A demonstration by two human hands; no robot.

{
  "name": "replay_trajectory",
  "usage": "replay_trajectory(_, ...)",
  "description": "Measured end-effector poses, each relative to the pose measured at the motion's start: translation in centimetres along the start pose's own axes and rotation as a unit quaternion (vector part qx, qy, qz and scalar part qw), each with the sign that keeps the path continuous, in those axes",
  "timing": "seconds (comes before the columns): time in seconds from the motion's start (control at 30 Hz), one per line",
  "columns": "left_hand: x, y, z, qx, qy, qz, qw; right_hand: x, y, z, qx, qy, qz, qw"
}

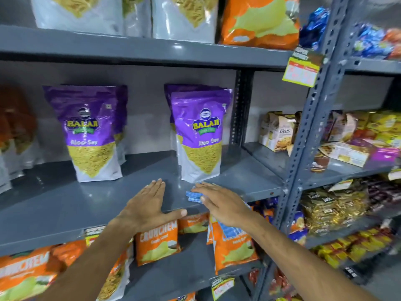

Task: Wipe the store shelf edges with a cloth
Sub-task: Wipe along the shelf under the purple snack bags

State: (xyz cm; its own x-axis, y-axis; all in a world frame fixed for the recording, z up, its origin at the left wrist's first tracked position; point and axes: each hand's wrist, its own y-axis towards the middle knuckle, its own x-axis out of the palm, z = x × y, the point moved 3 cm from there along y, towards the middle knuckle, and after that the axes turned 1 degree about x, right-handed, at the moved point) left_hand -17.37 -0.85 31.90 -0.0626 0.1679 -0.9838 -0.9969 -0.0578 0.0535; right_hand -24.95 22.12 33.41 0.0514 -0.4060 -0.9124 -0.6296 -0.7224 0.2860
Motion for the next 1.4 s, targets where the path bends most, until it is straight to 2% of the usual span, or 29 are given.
replay_trajectory(0.23,1.6,1.8,0.7,-0.057,0.034,0.027,0.997,-3.0,-1.4,8.2,0.027,0.004,-0.01,1.0)
replay_trajectory(0.3,1.9,1.8,0.5,-0.061,0.038,0.028,0.997,-4.0,-0.6,10.4,0.065,0.001,0.026,0.998)
replay_trajectory(0.37,1.9,1.7,0.5,-0.063,0.041,0.026,0.997,-5.5,2.3,13.6,0.123,-0.013,0.108,0.986)
replay_trajectory(0.43,1.7,1.5,0.7,-0.065,0.042,0.027,0.997,-6.6,6.6,16.8,0.191,0.003,0.152,0.97)
replay_trajectory(0.53,1.2,1.3,1.2,-0.069,0.039,0.026,0.997,-6.2,13.1,21.2,0.277,0.065,0.149,0.947)
replay_trajectory(0.6,0.9,1.2,1.5,-0.074,0.034,0.026,0.996,-4.8,16.7,23.3,0.294,0.066,0.106,0.948)
replay_trajectory(0.7,0.8,1.2,1.7,-0.083,0.025,0.026,0.996,-3.0,20.2,24.0,0.25,0.001,0.014,0.968)
replay_trajectory(0.83,0.8,1.2,1.8,-0.086,0.025,0.029,0.996,-2.7,21.3,22.1,0.14,-0.048,-0.042,0.988)
replay_trajectory(0.9,0.8,1.2,1.8,-0.086,0.027,0.021,0.996,-2.8,20.8,21.2,0.113,-0.057,-0.066,0.99)
replay_trajectory(1.07,0.8,1.0,1.9,-0.082,0.031,0.013,0.996,-3.4,16.9,19.8,0.082,-0.016,-0.01,0.996)
replay_trajectory(1.2,0.9,1.0,1.8,-0.081,0.027,0.014,0.996,-3.3,13.1,18.6,0.106,-0.03,-0.039,0.993)
replay_trajectory(1.4,1.1,1.1,1.6,-0.081,0.034,0.002,0.996,-3.2,6.9,17.1,0.071,-0.033,-0.01,0.997)
